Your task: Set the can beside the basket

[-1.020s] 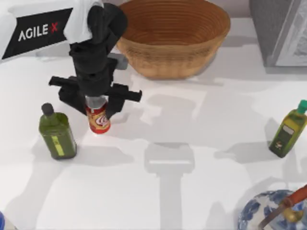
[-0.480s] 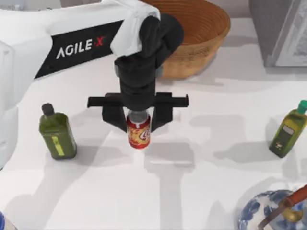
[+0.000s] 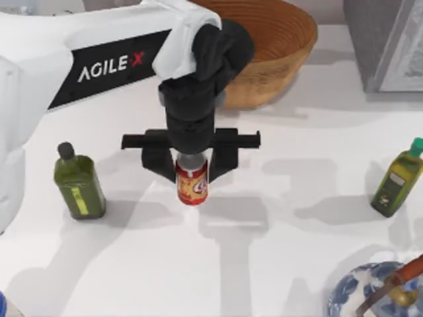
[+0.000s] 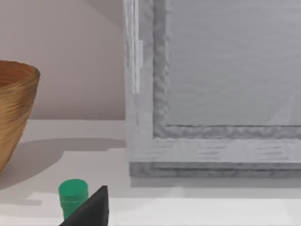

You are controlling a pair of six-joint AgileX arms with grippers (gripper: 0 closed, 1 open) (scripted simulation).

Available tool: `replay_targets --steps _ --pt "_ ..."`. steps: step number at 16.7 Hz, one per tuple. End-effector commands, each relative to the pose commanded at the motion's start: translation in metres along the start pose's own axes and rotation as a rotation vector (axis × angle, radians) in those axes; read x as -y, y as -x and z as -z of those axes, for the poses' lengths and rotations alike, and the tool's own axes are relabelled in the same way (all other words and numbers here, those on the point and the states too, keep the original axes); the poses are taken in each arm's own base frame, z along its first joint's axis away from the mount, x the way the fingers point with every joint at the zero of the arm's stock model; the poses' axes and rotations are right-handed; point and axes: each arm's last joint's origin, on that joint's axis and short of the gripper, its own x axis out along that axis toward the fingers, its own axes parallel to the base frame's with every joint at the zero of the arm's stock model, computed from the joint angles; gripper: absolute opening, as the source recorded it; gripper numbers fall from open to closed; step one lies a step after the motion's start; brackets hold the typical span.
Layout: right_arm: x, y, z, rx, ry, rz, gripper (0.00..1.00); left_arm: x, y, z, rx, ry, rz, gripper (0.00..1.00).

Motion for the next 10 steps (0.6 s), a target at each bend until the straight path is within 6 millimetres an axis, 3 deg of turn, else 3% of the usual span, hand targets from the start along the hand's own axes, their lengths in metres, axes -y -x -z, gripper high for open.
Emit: replay_targets --steps 6,10 --pt "0.0000 0.0000 0.0000 0.000 0.000 0.000 1.00 0.0007 -0.0024 0.0005 0.002 -0.001 0.001 0.00" --pt "0.0000 0.0000 0.0000 0.000 0.000 0.000 1.00 0.0007 -0.0024 0.0005 0.002 -0.001 0.001 0.30"
